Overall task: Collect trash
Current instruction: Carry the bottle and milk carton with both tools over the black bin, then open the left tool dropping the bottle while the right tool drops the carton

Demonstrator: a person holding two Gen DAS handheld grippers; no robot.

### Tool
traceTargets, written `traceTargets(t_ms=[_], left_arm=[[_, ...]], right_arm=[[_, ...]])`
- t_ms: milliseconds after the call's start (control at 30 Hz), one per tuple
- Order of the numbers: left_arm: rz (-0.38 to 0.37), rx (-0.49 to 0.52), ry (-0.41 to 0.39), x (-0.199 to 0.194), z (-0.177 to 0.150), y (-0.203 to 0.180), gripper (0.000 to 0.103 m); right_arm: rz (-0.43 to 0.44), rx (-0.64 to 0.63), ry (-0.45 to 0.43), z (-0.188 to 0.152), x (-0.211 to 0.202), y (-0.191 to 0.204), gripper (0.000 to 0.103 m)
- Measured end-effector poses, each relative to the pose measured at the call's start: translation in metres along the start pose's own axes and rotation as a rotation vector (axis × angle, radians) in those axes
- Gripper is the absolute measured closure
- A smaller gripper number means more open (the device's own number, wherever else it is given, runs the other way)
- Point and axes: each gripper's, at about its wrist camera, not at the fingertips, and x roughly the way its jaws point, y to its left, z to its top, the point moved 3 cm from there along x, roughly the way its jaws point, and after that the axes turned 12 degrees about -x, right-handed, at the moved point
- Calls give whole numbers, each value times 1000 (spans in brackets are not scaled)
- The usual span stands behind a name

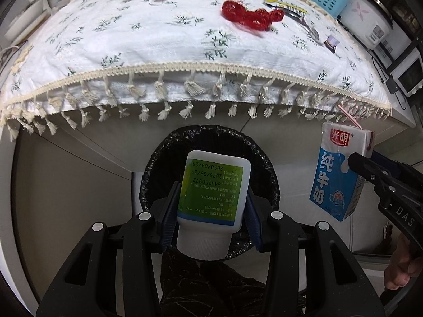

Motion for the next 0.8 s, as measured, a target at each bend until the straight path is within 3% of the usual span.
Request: traceTargets(t_ms=[667, 767, 800], left_arm=[[-8, 43, 76, 63, -14, -27, 59], [-9, 53, 69, 64, -13, -29, 58], [-2, 64, 61, 63, -12, -30, 53]], right_arm=[[-10, 41, 42, -20, 10, -18, 64], [-8, 44, 43, -18, 12, -18, 64], [-6, 45, 43, -17, 13, -18, 64]])
